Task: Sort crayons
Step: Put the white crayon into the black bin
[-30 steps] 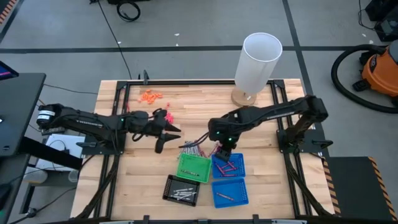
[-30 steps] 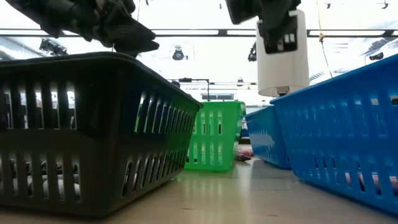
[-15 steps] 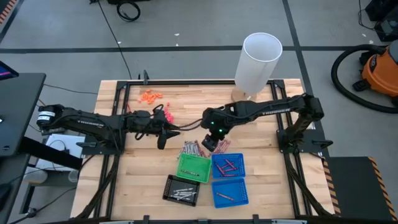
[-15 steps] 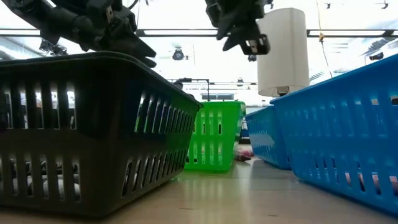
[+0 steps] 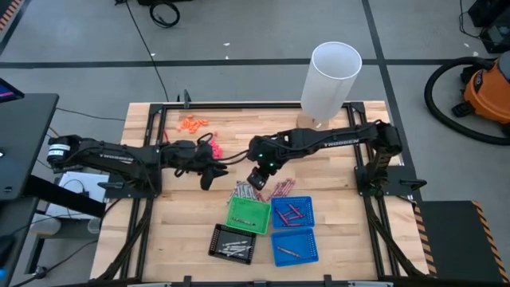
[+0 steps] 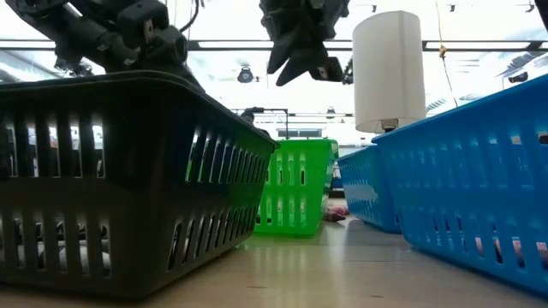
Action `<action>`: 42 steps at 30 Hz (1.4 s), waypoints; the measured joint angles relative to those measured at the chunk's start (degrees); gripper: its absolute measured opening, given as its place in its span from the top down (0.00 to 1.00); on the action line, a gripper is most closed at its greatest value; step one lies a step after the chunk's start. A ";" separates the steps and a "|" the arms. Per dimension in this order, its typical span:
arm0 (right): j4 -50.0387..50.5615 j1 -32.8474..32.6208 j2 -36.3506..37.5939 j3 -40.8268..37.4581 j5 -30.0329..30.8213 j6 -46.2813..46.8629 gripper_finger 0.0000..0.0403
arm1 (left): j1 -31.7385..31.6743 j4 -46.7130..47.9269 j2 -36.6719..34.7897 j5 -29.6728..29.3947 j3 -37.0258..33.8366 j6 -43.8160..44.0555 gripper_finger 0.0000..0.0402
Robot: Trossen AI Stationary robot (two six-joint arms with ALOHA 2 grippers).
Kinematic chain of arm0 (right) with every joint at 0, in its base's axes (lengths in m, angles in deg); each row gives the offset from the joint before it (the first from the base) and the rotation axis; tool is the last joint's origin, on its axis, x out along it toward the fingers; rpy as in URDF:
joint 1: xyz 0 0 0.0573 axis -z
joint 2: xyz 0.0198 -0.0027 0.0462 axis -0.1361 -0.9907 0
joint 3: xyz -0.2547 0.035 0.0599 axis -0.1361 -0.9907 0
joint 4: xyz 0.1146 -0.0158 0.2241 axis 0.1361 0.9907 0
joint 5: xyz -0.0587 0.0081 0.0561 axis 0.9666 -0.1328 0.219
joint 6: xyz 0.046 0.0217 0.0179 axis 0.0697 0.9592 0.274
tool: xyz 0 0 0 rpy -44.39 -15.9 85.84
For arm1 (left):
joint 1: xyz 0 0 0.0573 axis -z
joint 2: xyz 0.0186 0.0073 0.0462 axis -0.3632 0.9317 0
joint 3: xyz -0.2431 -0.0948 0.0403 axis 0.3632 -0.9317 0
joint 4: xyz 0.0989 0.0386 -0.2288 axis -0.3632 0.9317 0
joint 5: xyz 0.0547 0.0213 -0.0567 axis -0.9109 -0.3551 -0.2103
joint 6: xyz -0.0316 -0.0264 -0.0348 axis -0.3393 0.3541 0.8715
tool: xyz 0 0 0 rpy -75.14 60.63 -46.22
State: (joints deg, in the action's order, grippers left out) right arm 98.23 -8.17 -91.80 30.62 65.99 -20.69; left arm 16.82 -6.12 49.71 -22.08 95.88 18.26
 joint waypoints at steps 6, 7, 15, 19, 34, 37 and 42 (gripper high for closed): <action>-2.66 3.08 -2.61 -0.02 1.24 -3.50 0.69 | -0.62 6.51 0.33 -0.02 0.00 5.40 0.65; -3.28 3.68 -3.03 -0.02 0.71 -3.80 0.68 | -0.62 7.12 0.60 -0.02 0.00 5.81 0.65; -5.72 6.48 -4.06 -0.04 -2.96 -6.47 0.53 | 1.02 9.62 0.59 0.00 0.00 11.43 0.65; -4.69 7.12 -3.95 -0.04 -5.88 -7.53 0.48 | 2.67 10.05 0.59 2.37 0.00 12.37 0.65; -8.27 7.22 -4.72 -0.07 -3.96 -23.22 0.47 | 1.28 13.48 0.81 4.64 0.00 24.45 0.65; -8.47 7.17 -4.72 -0.07 -4.03 -27.11 0.47 | 0.35 13.22 0.81 2.00 0.00 31.07 0.65; -5.61 7.19 -3.58 -0.07 -6.78 -31.40 0.47 | 0.54 10.20 0.81 -1.54 0.00 40.67 0.65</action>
State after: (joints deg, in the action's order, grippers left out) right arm 92.62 -0.98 -95.38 30.55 59.21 -52.08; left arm 17.36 4.08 50.52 -23.63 95.88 58.93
